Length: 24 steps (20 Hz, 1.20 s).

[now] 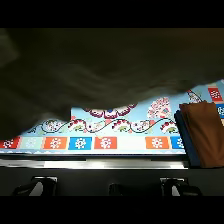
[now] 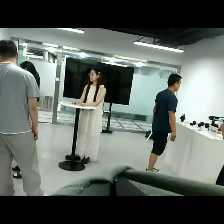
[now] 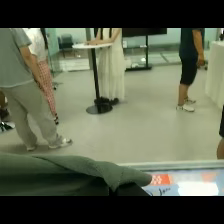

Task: Fold the shirts.

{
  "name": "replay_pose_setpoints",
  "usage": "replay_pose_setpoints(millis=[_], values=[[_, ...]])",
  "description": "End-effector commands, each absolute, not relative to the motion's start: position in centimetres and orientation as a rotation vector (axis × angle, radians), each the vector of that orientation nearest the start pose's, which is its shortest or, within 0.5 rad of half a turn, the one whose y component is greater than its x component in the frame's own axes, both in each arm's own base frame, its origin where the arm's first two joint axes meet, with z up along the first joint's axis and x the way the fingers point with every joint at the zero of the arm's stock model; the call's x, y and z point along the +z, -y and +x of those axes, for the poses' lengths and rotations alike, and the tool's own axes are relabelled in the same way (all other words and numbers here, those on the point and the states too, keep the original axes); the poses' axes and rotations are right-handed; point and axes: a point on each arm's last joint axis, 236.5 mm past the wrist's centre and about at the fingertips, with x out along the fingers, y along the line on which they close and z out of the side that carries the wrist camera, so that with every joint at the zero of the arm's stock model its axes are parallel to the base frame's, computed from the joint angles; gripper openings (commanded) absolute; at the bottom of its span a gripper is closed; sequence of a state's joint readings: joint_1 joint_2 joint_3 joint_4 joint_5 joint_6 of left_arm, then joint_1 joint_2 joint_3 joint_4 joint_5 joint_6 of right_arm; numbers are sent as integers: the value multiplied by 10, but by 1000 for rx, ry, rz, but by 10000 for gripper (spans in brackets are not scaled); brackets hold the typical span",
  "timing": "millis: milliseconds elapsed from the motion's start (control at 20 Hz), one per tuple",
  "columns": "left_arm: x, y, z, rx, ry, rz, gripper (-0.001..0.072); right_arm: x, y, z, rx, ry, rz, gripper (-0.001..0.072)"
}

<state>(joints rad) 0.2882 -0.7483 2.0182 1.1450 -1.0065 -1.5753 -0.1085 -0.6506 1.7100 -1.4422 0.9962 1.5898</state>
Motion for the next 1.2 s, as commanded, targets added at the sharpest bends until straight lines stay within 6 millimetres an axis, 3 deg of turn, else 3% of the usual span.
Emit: replay_pose_setpoints(millis=[0,50,100,200,300,400,450,550,700,800,950,1000,1100,1150], values=[[565,12,236,-70,175,-152,35,462,9,266,-27,-97,102,42],[537,6,263,-68,62,-166,35,435,10,286,-27,-204,107,42],[493,1,294,-69,-97,-189,36,401,11,305,-26,-335,111,41],[382,-8,344,-88,-465,-219,36,309,8,339,-3,-682,126,41],[269,-13,379,-124,-751,-232,36,217,2,373,34,-959,165,41],[168,-17,408,-133,-903,-259,35,138,-3,412,59,-1086,212,41],[128,-20,420,-119,-938,-277,35,107,-4,436,56,-1102,248,42],[66,-27,446,-78,-966,-329,36,69,-6,491,12,-1035,403,43],[32,-24,475,-70,-960,-434,36,50,-27,539,-2,-939,714,43],[14,-18,481,-77,-983,-472,36,40,-44,546,29,-959,840,43],[-8,2,474,-116,-1062,-472,37,19,-55,539,40,-1036,853,44],[-8,7,472,-127,-1075,-469,73,20,-54,539,40,-1033,853,64],[3,7,464,-156,-1117,-464,414,35,-46,531,54,-1030,839,439],[11,-2,452,-169,-1171,-455,435,46,-38,521,83,-1038,788,474]])
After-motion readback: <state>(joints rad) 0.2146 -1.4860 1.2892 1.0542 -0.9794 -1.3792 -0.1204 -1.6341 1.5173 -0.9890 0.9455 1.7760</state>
